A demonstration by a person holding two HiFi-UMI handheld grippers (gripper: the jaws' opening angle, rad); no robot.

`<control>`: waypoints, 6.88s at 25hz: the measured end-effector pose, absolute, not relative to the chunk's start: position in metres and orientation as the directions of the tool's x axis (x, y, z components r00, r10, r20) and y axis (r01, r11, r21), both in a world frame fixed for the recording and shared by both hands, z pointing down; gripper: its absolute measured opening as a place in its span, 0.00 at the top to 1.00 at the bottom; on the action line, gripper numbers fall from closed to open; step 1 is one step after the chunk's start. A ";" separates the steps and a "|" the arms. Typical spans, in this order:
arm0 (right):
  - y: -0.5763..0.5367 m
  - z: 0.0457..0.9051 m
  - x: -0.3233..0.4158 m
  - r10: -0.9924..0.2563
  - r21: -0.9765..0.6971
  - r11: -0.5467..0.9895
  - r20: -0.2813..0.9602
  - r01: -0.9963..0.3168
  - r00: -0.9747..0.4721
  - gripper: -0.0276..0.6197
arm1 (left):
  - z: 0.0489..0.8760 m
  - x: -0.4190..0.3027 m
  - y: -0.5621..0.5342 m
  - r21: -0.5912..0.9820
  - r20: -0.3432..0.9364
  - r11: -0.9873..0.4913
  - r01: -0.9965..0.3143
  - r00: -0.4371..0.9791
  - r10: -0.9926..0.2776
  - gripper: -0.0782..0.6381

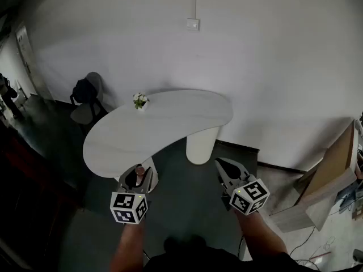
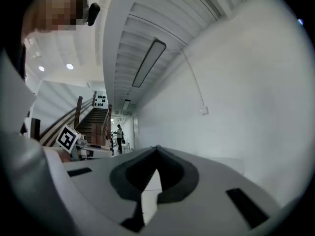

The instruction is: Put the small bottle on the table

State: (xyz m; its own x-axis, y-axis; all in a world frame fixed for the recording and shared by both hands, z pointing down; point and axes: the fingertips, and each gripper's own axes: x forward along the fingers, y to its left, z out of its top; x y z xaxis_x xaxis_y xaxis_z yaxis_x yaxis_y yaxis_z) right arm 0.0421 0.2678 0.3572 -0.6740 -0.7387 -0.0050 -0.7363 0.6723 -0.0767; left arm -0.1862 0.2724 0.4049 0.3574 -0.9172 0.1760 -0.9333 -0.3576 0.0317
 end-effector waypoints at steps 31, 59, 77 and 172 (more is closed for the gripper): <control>0.256 0.405 0.162 -0.759 -0.192 0.617 0.108 -0.763 -0.642 0.94 | 0.404 -0.095 0.258 0.070 0.158 -0.339 -0.938 0.346 -0.925 0.68; 0.055 0.431 0.127 -0.796 -0.201 0.557 0.146 -0.806 -0.587 0.94 | 0.437 -0.118 0.048 0.038 0.199 -0.398 -0.916 0.398 -0.896 0.68; -0.054 0.418 0.062 -0.772 -0.201 0.598 0.115 -0.776 -0.625 0.94 | 0.439 -0.171 -0.053 0.047 0.179 -0.402 -0.915 0.403 -0.897 0.68; -0.421 0.561 0.015 -0.510 -0.365 0.701 0.344 -0.612 -0.789 0.94 | 0.682 -0.126 -0.448 0.050 0.598 -0.443 -0.895 0.382 -0.705 0.68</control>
State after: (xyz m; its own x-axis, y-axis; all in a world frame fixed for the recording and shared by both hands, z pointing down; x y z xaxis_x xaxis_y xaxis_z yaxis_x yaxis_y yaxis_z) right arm 0.0149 -0.4213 0.5608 -0.7888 -0.5096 0.3437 -0.6122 0.7015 -0.3648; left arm -0.1263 -0.4475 0.6821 0.3824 -0.7047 0.5977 -0.8951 -0.4430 0.0504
